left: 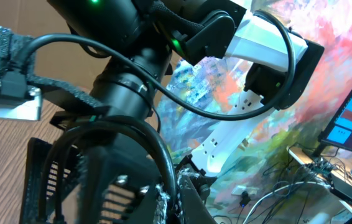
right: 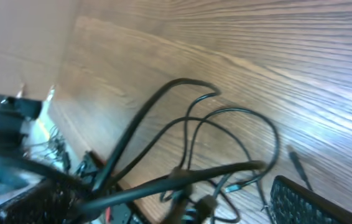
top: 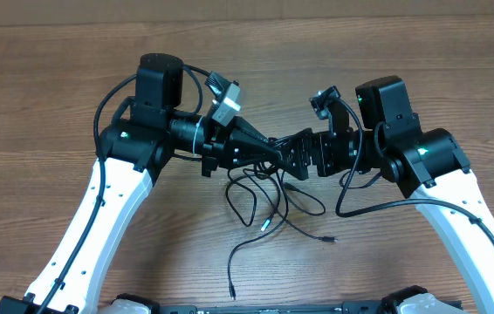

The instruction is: Untangle cables

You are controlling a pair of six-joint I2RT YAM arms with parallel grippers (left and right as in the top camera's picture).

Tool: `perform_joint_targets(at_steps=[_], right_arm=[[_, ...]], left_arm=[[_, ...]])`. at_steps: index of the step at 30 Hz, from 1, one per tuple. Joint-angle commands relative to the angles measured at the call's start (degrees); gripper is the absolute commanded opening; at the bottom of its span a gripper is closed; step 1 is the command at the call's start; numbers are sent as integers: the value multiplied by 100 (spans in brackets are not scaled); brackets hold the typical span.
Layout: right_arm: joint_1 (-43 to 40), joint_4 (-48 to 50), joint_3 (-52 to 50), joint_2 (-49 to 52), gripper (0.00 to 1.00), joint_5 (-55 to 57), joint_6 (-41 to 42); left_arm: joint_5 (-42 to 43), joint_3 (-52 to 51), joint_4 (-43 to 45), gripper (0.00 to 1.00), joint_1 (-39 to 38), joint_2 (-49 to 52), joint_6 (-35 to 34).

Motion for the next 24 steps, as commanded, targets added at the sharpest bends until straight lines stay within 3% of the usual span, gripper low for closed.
perform_joint_targets(at_steps=[1,14,24], right_arm=[[24,39,13,17,100,710,282],[13,-330,-13,83,100,2590,841],[9,-551,-13,435,100,2745,841]], left_arm=[[219,81,61,4,-109,-153,103],[219,83,852,4,-155,-225,-909],[219,83,2039,4,111,-614,-2218]])
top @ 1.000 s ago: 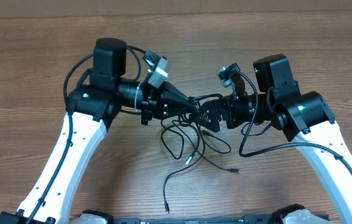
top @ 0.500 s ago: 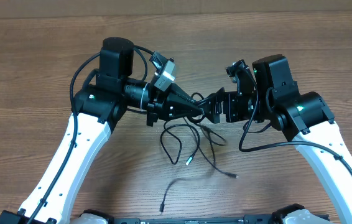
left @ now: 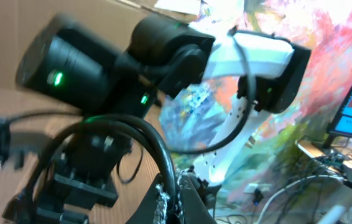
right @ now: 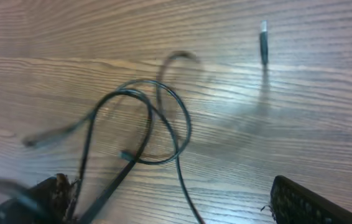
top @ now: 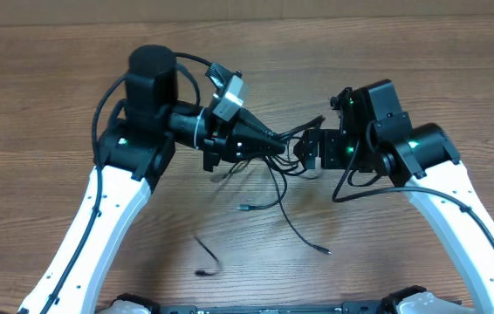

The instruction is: Untangle cables

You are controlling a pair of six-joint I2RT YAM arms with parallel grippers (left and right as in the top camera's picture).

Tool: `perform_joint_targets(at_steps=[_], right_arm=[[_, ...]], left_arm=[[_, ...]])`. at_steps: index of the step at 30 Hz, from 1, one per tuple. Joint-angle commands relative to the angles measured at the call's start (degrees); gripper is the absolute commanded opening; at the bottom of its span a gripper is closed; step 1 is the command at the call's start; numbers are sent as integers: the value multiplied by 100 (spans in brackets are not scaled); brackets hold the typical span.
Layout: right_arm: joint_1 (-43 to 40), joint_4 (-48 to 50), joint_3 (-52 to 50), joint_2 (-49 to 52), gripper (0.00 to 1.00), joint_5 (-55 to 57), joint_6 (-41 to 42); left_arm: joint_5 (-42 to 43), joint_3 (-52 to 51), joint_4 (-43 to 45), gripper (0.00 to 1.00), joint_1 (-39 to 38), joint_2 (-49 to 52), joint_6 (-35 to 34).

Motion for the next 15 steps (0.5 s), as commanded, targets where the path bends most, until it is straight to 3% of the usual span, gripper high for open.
perform_joint_targets(at_steps=[1,15], right_arm=[[-20,-39,-13,188,100,299,31],[-20,-81,-13,374,100,299,28]], left_arm=[[251,87,315,4,254,-400,-852],[249,87,767,4,1495,-883,-1987]])
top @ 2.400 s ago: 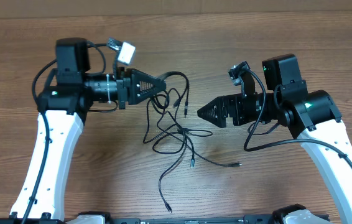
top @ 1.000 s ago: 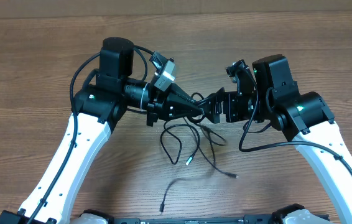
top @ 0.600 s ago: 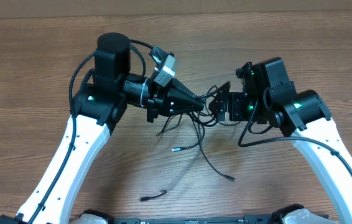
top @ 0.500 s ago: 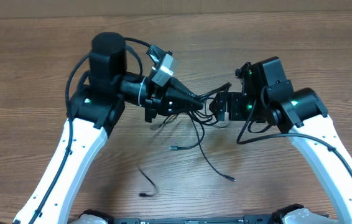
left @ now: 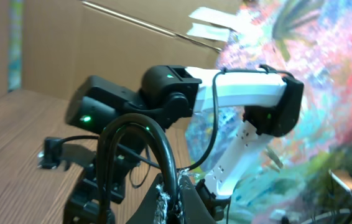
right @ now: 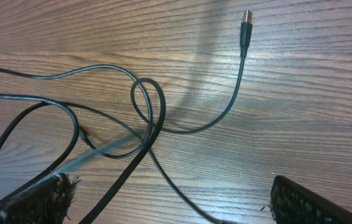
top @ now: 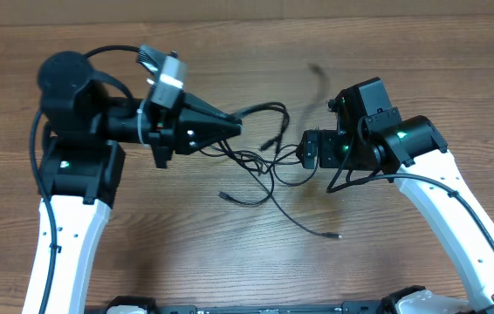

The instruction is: Untangle cables

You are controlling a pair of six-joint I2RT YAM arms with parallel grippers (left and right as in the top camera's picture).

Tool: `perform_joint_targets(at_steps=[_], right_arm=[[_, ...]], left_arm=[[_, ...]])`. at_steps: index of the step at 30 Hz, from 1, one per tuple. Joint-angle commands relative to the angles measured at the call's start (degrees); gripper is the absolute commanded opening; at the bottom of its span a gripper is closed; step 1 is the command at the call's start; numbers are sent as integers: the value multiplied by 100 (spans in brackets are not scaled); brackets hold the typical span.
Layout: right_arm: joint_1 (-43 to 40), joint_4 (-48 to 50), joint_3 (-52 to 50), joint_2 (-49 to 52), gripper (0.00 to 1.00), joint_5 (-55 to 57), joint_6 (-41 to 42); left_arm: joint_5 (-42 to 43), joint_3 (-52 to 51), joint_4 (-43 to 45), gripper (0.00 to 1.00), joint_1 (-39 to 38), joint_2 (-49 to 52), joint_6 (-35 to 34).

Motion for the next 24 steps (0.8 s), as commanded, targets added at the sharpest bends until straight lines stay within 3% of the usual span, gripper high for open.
perform_joint_targets(at_steps=[1,14,16,24], right_arm=[[-13,-4,-9,37,100,94,9],[-13,-149,-9,37,100,92,9],[-13,-142,-9,37,100,92,11],[-13,-138,-9,37,100,87,28]], left_arm=[[109,87,22,4,267,-109,-404],[-157,85,-385,4,1099,-107,-446],[-415,85,-603,4,1204,-107,-444],[-2809,85,-2485,4,1335,-107,142]])
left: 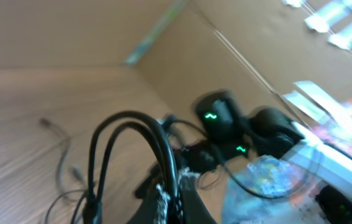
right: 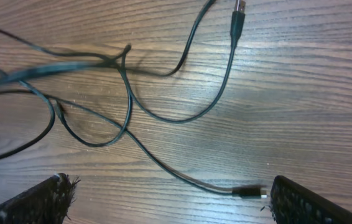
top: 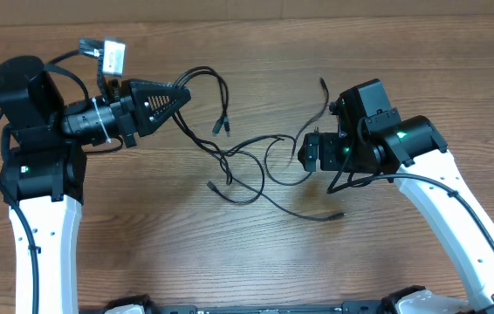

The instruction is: Untangle cables

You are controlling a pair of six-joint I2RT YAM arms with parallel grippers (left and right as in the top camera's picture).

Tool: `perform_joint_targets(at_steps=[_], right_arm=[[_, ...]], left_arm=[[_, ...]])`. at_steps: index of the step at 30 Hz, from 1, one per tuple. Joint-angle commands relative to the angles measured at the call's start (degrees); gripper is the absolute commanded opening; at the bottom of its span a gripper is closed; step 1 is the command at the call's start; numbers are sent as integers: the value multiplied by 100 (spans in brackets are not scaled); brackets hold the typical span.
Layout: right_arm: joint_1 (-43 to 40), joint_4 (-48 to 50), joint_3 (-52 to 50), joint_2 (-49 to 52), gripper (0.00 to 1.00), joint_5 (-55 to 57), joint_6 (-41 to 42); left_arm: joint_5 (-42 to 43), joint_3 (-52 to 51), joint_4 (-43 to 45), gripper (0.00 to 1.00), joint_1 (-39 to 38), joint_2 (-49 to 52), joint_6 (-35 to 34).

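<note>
Several thin black cables lie tangled on the wooden table between the arms, with plug ends spread out. My left gripper points right from the far left and is shut on a looped black cable, pinched between its fingertips. Strands run from it down into the tangle. Right of the tangle, my right gripper hovers low over the table, open. Its fingers stand wide apart over a strand ending in a plug, and nothing is held.
A USB plug lies at the far side of the right wrist view. One loose cable end points toward the table's back. Another plug lies in front of the tangle. Cardboard walls stand behind the table.
My left gripper has moved further left and back with the cable loop still in it, and the tangle is drawn out wider and flatter. The right arm has hardly moved.
Both grippers met at the table's centre over a tight bundle. Then they stood slightly apart, the left one holding a loop. After that the left gripper was out to the left, and now it is further left, with the cables spread across the table.
</note>
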Motion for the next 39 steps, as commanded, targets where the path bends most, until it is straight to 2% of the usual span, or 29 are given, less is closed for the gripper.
perform_joint_targets(at_steps=[1,4,9,10,12,15,17,18,20,27,39], right_arm=[[-15,37,-2,35,100,33,26],[-15,87,-2,37,100,31,28],[-15,177,-2,37,100,11,155],[-15,188,-2,37,100,11,155],[-15,188,-2,37,100,11,155],[-15,210,-2,37,100,11,155],[-15,223,-2,37,100,7,157],[-15,229,-2,37,100,-28,155],[-15,232,-2,37,100,-50,155],[-15,232,-2,37,100,-50,155],[-15,343,-2,37,100,-361,155]], left_arm=[[-1591,74,-625,4,31,-98,525],[-2387,74,-1217,4,31,-87,887],[-4454,74,-2225,4,31,-4,1084],[-5158,74,-2597,10,31,72,1084],[-5556,74,-2898,25,31,181,1084],[-5637,74,-3178,50,31,413,1086],[-5602,74,-3338,74,28,573,1086],[-5587,74,-3427,82,28,675,1086],[-5552,74,-3580,89,28,857,1086],[-5574,74,-3917,92,28,1303,1152],[-5753,74,-4011,89,28,1351,1419]])
